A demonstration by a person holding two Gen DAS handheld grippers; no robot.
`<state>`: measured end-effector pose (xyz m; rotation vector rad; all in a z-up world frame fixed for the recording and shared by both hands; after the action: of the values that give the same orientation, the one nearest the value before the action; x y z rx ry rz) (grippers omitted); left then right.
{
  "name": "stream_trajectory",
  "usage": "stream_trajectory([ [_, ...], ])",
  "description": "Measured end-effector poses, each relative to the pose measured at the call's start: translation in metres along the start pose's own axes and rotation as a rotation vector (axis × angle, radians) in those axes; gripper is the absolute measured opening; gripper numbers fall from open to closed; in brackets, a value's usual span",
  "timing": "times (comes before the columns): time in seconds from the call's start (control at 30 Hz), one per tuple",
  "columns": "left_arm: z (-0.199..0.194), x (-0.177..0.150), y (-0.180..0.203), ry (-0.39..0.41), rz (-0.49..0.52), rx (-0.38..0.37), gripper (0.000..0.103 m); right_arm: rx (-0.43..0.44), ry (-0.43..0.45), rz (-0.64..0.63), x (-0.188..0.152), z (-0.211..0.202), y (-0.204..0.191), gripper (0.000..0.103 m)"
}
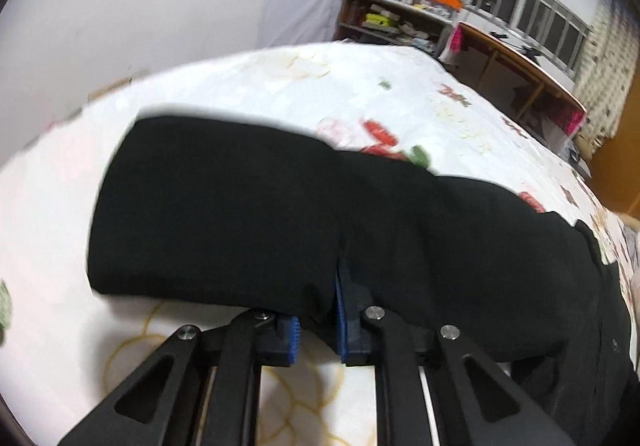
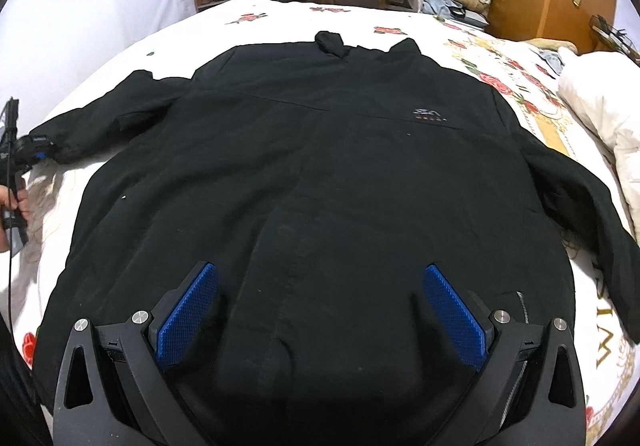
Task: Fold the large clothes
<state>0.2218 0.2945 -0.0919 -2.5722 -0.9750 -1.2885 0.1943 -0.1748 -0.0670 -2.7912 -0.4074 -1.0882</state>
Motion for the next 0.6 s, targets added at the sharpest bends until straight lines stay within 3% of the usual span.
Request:
stream_trajectory([
  [0.23, -0.064, 0.032, 0.055, 0.107, 0.143, -0.094, 0.012, -0.025, 0.020, 0.024, 0.000, -0.019, 0.015, 0.103],
  [0.47, -0.131, 0.042, 0.148, 0.190, 0.291, -0.277, 0.012, -0.047, 0.062, 0.076, 0.001, -0.047, 0.039, 0.103],
  [0.6, -0.153, 0.030, 0.203, 0.188, 0.369, -0.383, 0.012, -0.060, 0.079, 0.125, -0.006, -0.064, 0.056, 0.103],
])
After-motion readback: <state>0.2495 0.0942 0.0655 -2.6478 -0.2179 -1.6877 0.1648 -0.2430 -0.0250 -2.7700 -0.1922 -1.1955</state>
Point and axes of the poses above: each gripper's, at about its wrist camera, not at the fingertips, and z roughly the way its jaws point, y to its right, x to its top, the point moved 2 cm from there along z, roughly the way its jaws point, and after that the axes turned 6 degrees about y, right-handed, at the moved point
